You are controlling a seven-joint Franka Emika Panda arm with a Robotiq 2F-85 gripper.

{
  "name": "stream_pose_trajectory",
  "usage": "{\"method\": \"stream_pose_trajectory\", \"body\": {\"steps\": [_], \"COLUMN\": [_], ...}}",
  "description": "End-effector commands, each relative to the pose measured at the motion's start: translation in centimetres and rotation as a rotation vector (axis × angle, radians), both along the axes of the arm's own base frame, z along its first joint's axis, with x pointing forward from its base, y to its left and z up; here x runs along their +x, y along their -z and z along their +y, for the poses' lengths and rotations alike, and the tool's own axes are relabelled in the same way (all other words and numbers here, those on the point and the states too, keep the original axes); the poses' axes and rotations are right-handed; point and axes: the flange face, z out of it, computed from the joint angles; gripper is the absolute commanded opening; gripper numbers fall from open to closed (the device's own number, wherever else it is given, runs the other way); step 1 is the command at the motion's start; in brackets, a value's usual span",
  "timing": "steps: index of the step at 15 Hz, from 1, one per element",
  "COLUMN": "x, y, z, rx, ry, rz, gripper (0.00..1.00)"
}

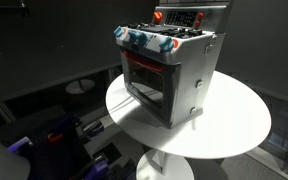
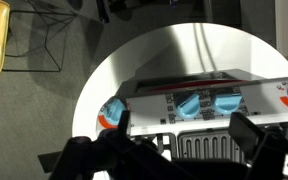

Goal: Press the top right orange button on the stove

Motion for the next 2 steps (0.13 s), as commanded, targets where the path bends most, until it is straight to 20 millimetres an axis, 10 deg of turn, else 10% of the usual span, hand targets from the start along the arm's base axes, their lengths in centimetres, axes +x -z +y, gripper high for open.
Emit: {"method": "stream_pose_trajectory", "body": {"steps": [1,2], "x": [-0.04,-0.06], "y": [-0.02,0.02], "z": [0.01,0.01], "rx": [0.000,0.000], "ry": [-0.004,-0.007], "rz": [0.002,0.004], "gripper": [1.00,1.00]}}
